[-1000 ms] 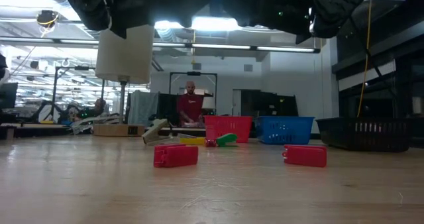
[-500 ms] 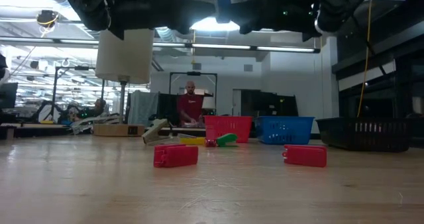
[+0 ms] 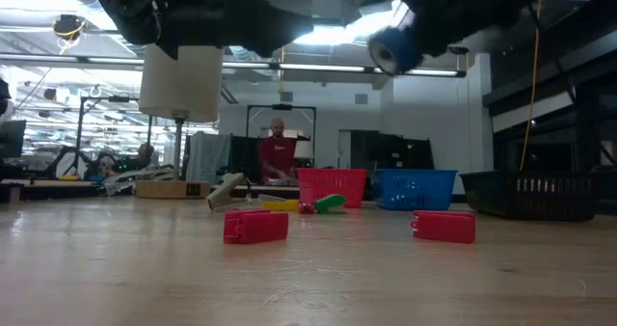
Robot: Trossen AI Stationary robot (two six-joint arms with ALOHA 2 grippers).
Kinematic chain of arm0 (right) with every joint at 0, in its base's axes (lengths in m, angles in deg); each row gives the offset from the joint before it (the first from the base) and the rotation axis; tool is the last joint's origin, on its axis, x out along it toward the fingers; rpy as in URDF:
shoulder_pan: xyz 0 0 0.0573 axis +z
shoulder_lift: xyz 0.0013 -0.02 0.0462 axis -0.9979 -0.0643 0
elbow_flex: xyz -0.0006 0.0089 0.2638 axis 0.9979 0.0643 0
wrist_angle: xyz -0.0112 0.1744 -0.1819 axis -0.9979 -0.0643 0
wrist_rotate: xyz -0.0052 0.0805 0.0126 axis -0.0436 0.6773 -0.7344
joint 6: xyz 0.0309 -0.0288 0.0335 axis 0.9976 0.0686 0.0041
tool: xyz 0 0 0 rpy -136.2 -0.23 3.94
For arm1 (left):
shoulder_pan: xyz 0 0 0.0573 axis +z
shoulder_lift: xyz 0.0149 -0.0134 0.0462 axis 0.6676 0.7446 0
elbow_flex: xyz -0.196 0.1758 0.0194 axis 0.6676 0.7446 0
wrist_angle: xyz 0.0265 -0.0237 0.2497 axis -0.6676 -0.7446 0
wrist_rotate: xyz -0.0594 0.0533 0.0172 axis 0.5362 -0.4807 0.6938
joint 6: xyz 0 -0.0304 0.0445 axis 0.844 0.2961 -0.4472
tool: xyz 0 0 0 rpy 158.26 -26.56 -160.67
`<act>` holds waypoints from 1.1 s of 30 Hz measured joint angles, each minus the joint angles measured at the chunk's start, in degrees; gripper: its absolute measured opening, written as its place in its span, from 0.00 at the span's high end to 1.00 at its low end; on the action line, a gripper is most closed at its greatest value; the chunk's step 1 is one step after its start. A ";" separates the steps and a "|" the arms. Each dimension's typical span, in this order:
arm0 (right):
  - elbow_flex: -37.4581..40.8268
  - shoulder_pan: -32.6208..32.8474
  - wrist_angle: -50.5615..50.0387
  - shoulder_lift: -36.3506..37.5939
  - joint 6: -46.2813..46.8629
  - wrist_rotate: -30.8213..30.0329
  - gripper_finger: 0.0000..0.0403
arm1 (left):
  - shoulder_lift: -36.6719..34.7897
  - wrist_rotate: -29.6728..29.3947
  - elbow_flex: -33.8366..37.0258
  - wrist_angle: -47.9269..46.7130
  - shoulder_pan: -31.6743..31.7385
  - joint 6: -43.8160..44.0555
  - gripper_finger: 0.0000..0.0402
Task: Pick and place Stapler, Stapler remover, tape
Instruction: Put the blue tape into the black bin
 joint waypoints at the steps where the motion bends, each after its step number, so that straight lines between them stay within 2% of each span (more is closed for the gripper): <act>1: 0.00 -0.02 -3.52 0.88 0.84 -1.19 0.91 | 0.00 0.00 0.00 -0.25 0.00 0.28 0.63; 11: 0.00 1.48 -29.19 3.05 11.15 -18.54 0.91 | 0.00 -0.24 0.00 -1.90 -0.05 1.48 0.64; 17: 0.02 3.57 -37.90 2.94 16.87 -19.61 0.91 | 0.00 -3.89 0.00 -2.40 -0.90 1.44 0.65; 22: 0.02 5.55 -44.67 2.94 26.81 -19.69 0.91 | 0.00 -5.56 0.00 -2.54 -1.05 1.78 0.65; 26: 0.04 6.85 -50.70 2.94 33.76 -23.63 0.91 | 0.00 -5.64 0.00 -3.35 -1.05 2.29 0.65; 33: 0.04 7.02 -50.43 2.92 36.26 -25.34 0.89 | 0.00 -5.66 0.00 -6.82 -1.05 2.74 0.65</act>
